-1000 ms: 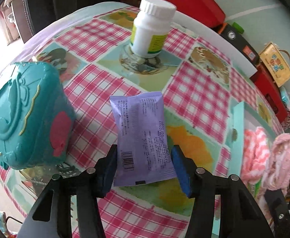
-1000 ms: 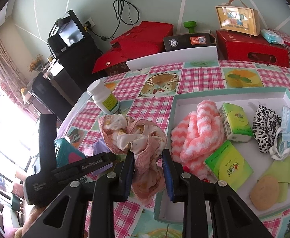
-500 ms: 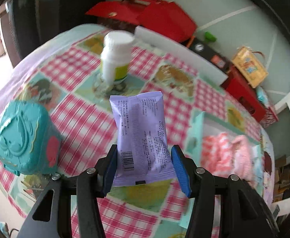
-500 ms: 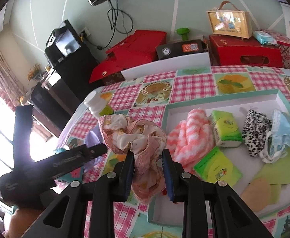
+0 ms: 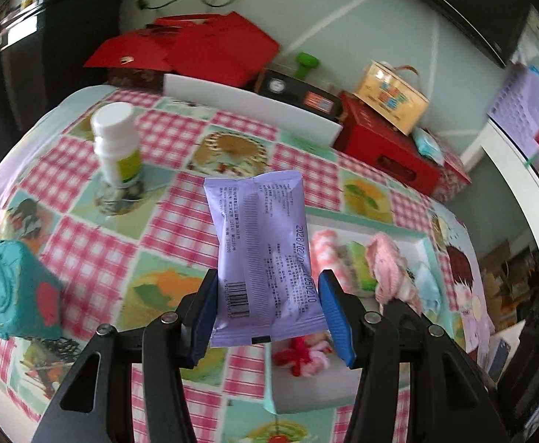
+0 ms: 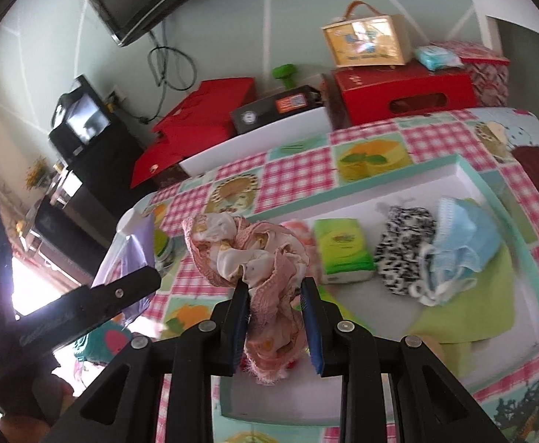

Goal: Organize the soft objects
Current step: 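Carry the purple pack and scrunchie over the tray with both tools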

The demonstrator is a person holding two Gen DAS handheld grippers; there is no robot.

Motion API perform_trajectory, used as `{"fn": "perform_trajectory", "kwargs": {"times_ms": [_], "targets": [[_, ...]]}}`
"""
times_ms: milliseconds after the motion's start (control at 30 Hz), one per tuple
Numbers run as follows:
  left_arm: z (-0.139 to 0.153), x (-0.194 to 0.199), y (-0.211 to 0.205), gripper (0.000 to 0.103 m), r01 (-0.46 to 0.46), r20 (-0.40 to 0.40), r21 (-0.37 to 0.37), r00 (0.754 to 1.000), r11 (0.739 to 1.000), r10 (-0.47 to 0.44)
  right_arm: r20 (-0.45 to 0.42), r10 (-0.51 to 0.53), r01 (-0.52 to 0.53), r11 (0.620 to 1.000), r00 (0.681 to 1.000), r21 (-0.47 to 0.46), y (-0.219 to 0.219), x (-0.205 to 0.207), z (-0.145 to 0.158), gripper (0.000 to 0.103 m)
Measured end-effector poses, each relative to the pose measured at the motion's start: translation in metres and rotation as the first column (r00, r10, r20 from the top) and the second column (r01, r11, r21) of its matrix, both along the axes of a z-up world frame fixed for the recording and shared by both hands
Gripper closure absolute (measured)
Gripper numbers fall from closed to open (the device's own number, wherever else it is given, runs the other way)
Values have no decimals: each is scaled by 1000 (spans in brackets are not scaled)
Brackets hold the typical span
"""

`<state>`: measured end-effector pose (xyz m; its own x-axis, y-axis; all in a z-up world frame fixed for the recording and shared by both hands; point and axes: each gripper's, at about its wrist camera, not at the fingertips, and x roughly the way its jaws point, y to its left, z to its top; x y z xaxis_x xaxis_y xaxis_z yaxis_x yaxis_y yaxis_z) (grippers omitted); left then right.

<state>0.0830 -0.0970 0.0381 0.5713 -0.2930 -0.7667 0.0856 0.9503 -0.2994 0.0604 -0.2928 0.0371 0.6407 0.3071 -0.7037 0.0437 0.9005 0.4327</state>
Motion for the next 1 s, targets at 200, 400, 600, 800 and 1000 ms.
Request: {"fn": "perform_trajectory", "kwargs": {"times_ms": [200, 400, 600, 800, 1000], "targets": [[-1, -4, -31, 48, 93, 4, 28, 996, 995, -93, -19, -63, 62, 998, 998, -26, -20, -2, -3, 74], [-5, -7, -61, 48, 187, 0, 66, 982, 980, -187, -38, -139, 138, 990, 990, -17, -48, -7, -7, 74], [-19, -8, -87, 47, 256, -34, 107, 967, 961, -254, -87, -208, 208, 978, 974, -7, -74, -10, -20, 73], [-32, -6, -101, 47, 293, -62, 140, 956, 946, -287, -122, -209, 206, 978, 970, -41, -74, -6, -28, 73], [-45, -1, -102, 47, 291, -94, 153, 956, 944, -279, -145, -201, 194, 979, 969, -63, -71, -3, -34, 73]]}}
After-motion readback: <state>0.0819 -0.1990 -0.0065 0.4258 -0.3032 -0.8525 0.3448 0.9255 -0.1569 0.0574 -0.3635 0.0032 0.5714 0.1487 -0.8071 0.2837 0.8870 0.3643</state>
